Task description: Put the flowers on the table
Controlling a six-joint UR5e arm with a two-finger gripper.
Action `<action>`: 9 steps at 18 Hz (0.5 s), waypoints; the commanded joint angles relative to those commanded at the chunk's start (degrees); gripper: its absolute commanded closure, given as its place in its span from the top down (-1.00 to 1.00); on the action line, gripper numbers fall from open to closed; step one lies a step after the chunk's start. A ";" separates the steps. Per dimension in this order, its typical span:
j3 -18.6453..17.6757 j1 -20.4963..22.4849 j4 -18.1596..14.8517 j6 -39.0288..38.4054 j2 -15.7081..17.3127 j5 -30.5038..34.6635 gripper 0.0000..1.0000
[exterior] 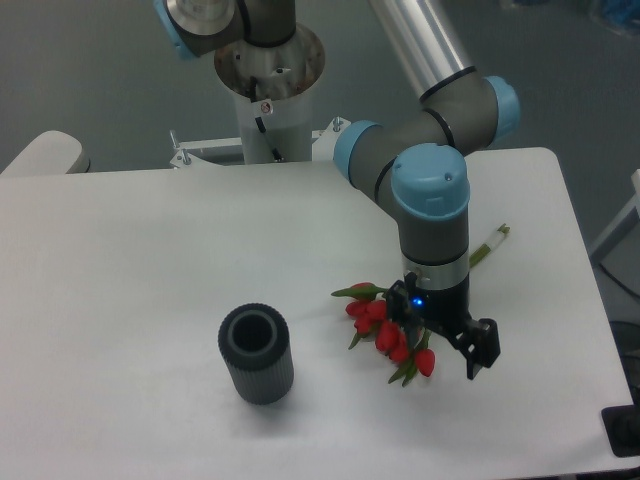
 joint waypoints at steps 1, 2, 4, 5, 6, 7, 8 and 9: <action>1.48 0.00 0.00 -0.97 0.00 0.00 1.00; 2.89 0.00 -0.09 -1.50 0.09 0.00 1.00; 5.53 0.00 -0.70 -1.16 -0.09 0.44 1.00; 6.85 0.17 -1.49 -0.89 -0.26 0.53 1.00; 7.99 0.78 -3.23 -0.63 -0.26 0.53 1.00; 9.31 1.31 -5.34 -0.28 -0.26 0.27 1.00; 10.37 2.01 -7.10 0.60 -0.26 0.09 1.00; 11.59 2.28 -8.42 1.74 -0.44 0.09 1.00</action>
